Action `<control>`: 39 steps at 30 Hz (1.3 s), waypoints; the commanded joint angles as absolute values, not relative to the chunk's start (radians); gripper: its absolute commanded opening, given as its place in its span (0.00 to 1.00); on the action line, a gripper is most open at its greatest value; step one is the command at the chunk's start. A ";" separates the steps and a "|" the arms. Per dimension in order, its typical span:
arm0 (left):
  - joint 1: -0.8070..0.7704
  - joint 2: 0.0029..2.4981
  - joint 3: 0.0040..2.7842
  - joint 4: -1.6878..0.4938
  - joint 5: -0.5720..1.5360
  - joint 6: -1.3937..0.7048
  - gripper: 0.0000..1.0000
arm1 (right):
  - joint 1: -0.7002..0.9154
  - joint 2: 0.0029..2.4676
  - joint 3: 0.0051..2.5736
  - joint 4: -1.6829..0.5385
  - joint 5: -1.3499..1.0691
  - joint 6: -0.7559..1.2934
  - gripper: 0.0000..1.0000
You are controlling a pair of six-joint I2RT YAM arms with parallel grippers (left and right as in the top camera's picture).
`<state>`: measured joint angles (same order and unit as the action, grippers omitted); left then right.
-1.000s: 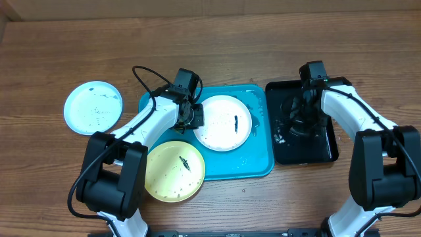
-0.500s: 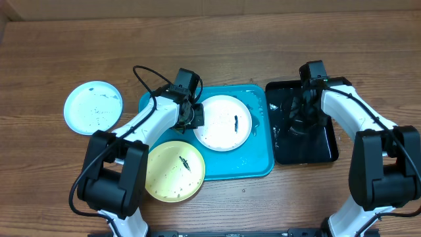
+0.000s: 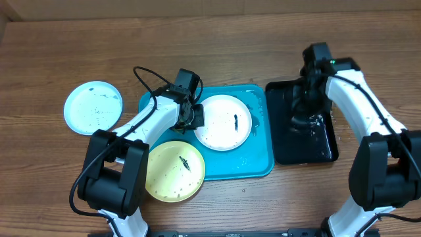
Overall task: Clean dirty plates on tray and stack at the side
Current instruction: 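Lift the sponge with the right gripper out of the black tray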
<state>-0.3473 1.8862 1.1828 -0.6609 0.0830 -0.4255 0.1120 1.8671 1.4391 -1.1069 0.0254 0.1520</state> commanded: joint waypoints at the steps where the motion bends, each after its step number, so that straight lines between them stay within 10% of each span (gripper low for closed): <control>1: -0.354 1.909 1.187 -0.673 0.110 -0.453 0.04 | 0.112 1.844 1.442 -1.133 0.016 0.134 0.04; 20: -0.354 1.909 1.187 -0.649 0.123 -0.449 0.04 | 0.128 1.844 1.412 -1.136 -0.046 0.233 0.04; 25: -0.354 1.909 1.187 -0.632 0.123 -0.449 0.23 | 0.132 1.844 1.412 -1.141 -0.047 0.233 0.04; 29: -0.354 1.909 1.187 -0.619 0.123 -0.449 0.04 | 0.134 1.844 1.412 -1.168 -0.047 0.234 0.04; 39: -0.352 1.909 1.193 -0.680 0.123 -0.450 0.04 | 0.220 1.844 1.412 -1.227 0.058 0.233 0.04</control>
